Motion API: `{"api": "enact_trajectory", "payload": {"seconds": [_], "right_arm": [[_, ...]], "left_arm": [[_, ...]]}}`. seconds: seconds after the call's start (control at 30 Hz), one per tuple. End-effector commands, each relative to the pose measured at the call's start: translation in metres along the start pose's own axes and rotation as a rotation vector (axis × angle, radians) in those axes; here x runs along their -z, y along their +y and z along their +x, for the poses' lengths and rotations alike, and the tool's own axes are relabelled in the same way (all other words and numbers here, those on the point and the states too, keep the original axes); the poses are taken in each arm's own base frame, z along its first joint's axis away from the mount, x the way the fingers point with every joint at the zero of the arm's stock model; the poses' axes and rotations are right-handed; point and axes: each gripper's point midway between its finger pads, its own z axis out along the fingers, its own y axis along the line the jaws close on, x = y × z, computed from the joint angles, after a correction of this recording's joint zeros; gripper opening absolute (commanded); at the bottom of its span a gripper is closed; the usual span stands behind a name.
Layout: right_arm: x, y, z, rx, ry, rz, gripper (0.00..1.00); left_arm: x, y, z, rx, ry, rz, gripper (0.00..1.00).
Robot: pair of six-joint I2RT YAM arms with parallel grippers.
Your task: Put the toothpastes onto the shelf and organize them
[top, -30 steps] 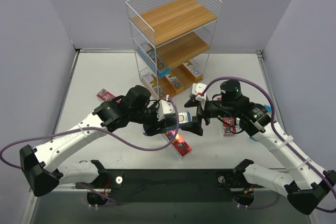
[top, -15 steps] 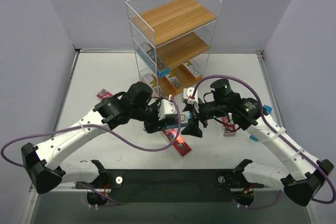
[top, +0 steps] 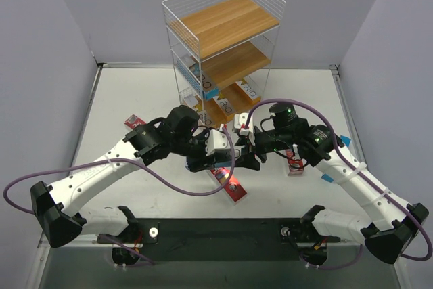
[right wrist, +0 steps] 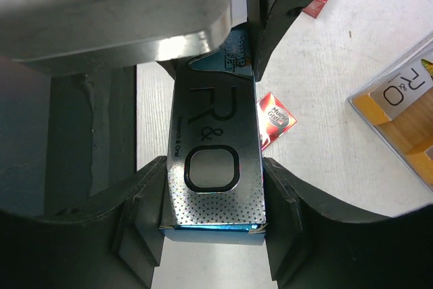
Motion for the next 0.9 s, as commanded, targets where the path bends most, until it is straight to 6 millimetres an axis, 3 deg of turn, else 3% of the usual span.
{"api": "enact_trajectory", "payload": {"seconds": [0.0,0.13,0.17,0.3,0.5,0.57,0.87], "right_arm": [[0.005,0.0,-0.013,0.027,-0.019,0.005,0.36],[0.006,-0.001,-0.009,0.024,-0.005,0.02,0.26],[0.007,-0.001,-0.008,0.024,-0.003,0.026,0.2],[0.011,-0.003,-0.006,0.018,0.004,0.051,0.06],[0.022,-0.008,0.001,-0.018,0.016,0.122,0.0],[0.029,-0.01,0.002,-0.028,0.011,0.152,0.0],[0.077,-0.041,0.011,-0.129,-0.002,0.389,0.0]], "left_arm": [[0.011,0.01,-0.032,-0.067,-0.085,-0.03,0.52],[0.011,0.013,-0.029,-0.065,-0.071,-0.048,0.71],[0.012,0.015,-0.029,-0.067,-0.073,-0.057,0.81],[0.016,0.024,-0.028,-0.068,-0.077,-0.108,0.97],[0.033,0.044,-0.033,-0.055,-0.134,-0.221,0.97],[0.04,0.061,-0.029,-0.015,-0.158,-0.297,0.97],[0.112,0.136,-0.017,0.262,-0.443,-0.667,0.97]]}}
